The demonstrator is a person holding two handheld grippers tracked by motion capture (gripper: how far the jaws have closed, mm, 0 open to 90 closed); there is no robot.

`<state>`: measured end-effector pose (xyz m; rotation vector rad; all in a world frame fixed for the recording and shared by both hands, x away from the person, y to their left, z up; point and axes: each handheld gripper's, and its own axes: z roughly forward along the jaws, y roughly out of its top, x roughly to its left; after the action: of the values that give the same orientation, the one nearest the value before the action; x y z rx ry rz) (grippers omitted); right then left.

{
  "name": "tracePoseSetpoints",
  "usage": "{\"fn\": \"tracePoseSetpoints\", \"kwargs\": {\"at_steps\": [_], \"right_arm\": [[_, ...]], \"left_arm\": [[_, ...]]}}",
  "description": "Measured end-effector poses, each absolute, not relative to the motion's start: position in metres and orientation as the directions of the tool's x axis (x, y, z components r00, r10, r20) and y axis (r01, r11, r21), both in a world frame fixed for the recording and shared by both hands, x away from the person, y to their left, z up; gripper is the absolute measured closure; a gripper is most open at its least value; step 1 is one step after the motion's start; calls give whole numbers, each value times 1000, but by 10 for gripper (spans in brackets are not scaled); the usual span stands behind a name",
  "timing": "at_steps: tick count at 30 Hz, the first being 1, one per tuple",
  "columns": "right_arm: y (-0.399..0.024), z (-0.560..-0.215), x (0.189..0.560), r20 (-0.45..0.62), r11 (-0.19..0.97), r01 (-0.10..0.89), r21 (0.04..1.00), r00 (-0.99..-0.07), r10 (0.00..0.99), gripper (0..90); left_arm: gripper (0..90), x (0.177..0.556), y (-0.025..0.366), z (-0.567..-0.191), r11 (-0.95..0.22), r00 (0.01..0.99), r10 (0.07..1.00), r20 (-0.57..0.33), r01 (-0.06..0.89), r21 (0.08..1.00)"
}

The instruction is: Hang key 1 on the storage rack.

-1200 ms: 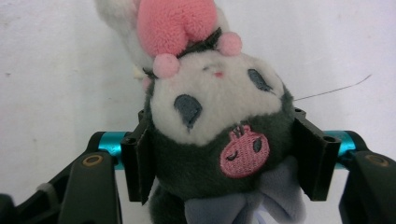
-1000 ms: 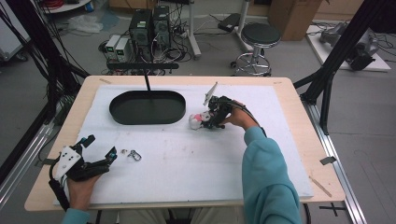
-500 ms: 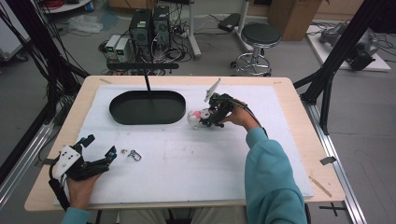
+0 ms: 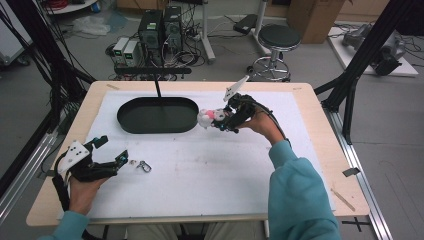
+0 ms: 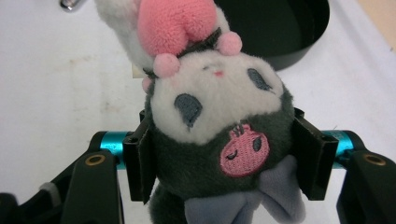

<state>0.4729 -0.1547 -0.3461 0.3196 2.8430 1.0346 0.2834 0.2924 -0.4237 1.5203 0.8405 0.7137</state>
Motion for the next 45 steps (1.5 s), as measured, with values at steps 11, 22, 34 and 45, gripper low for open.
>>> {"fn": "tracePoseSetpoints", "kwargs": {"at_steps": [11,22,34,45], "right_arm": [[-149,-327,451,-62,718,82,691,-983,172,354],[-127,-316,434,-54,697,72,714,-986,157,353],[-107,-312,427,-44,694,80,716,-986,160,354],[-99,-313,426,-22,682,89,726,-988,153,354]], "left_arm": [[70,311,278,-382,-81,702,710,-59,165,983],[70,334,254,-344,-170,797,603,-31,166,971],[71,351,224,-327,-234,849,528,-1,146,961],[70,365,187,-324,-289,891,455,-5,153,945]]}}
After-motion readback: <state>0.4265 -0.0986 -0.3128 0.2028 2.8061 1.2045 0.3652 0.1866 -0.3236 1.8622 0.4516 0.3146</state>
